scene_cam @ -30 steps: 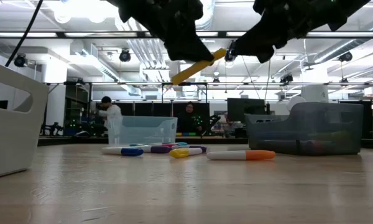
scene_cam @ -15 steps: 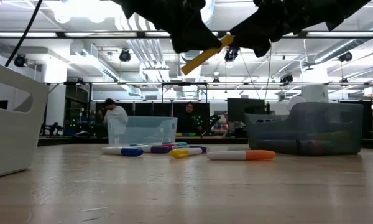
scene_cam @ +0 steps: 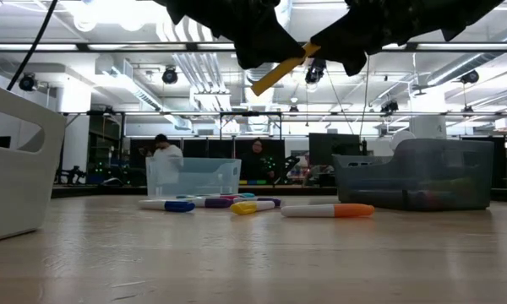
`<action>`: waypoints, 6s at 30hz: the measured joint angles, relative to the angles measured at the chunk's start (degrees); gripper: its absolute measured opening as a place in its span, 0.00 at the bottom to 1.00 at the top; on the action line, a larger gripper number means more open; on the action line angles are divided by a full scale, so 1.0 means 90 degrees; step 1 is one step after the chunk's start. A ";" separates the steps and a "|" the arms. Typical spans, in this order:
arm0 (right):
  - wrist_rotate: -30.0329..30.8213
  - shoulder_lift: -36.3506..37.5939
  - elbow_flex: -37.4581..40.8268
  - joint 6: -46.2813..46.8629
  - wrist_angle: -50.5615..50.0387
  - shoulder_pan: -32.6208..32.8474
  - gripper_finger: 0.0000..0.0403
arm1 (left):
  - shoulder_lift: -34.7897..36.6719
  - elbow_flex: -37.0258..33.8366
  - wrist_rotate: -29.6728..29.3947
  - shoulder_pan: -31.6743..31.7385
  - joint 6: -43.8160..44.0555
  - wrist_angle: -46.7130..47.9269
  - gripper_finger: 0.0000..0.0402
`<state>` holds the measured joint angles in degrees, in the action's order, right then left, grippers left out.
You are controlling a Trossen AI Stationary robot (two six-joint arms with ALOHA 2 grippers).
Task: Pick & Place Markers
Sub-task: Put the dark yellow highlighter pen into the black bin, then put the white and orange highlighter pen into the transparent bin
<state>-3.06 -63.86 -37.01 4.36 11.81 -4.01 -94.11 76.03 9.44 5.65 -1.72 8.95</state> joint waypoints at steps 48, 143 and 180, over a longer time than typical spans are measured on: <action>-0.0382 -0.0776 -0.0251 0.0181 0.0597 0.0000 0.20 | -0.0029 -0.0037 0.0224 0.0019 0.0046 -0.0087 0.14; 0.1607 -0.0032 -0.1328 0.0813 -0.3414 0.0221 0.60 | 0.3136 -0.2993 -0.0331 -0.0240 0.0756 -0.0883 0.00; 0.0458 -0.1696 -0.1065 -0.0744 -0.0052 0.0292 0.56 | 0.7872 -0.7824 -0.0668 -0.0277 0.1132 -0.3317 0.00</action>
<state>1.06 -79.12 -46.60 -2.34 11.34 -1.38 -23.26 5.62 3.42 3.16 8.47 -20.90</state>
